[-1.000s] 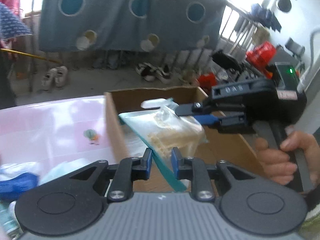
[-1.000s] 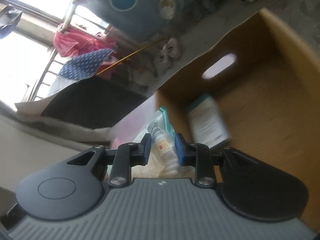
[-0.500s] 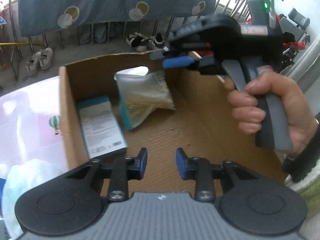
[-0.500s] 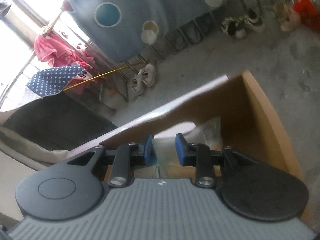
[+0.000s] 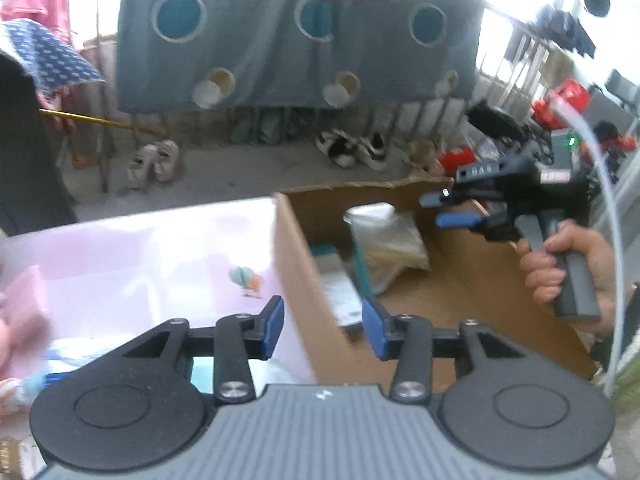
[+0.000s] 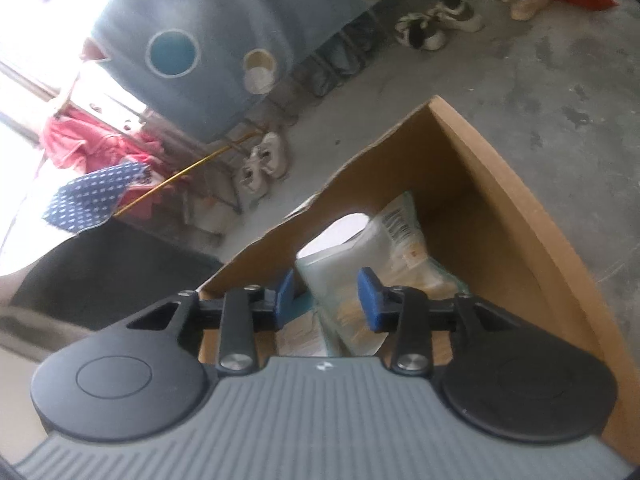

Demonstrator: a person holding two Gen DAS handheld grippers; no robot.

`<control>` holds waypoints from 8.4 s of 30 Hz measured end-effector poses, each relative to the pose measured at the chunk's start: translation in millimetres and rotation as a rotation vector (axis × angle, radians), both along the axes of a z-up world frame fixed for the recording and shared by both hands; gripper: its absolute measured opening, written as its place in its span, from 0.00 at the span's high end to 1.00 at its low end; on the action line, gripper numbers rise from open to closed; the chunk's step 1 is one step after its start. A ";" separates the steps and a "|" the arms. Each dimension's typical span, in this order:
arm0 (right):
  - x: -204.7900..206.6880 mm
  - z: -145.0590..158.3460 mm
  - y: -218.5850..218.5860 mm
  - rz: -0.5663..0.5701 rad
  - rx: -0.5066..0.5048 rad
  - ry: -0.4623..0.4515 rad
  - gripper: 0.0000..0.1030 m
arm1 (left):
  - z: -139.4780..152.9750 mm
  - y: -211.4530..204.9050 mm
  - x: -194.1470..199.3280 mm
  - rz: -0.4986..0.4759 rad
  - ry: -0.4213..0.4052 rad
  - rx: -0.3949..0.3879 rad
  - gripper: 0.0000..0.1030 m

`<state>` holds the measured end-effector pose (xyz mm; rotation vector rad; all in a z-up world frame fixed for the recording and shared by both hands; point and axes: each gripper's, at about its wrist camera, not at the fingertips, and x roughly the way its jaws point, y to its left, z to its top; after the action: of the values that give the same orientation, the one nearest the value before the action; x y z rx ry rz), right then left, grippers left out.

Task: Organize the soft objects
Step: 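Carry the snack bag into the cardboard box and release it, then grasp the pink knitted pad with the right gripper, then carry the pink pad into the cardboard box and release it, then grasp the blue-and-white wipes pack with the right gripper, then carry the wipes pack into the cardboard box and open the right gripper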

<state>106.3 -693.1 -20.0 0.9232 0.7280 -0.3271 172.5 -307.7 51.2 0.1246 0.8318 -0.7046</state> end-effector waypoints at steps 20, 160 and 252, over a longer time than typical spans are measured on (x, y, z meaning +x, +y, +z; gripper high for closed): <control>7.6 -82.6 8.2 -0.102 0.154 0.164 0.26 | -15.9 129.0 12.1 0.152 -0.024 0.000 0.51; -13.7 -26.9 27.6 0.181 -0.417 0.218 0.68 | -44.3 166.4 -36.9 0.149 0.229 -0.231 0.53; 88.7 92.7 256.8 0.625 0.112 -0.163 0.48 | 43.2 156.2 5.0 0.216 0.037 -0.254 0.47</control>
<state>195.0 -436.4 72.7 0.7706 0.8486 0.3393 177.5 -151.5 94.4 -0.2047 0.7710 -0.6038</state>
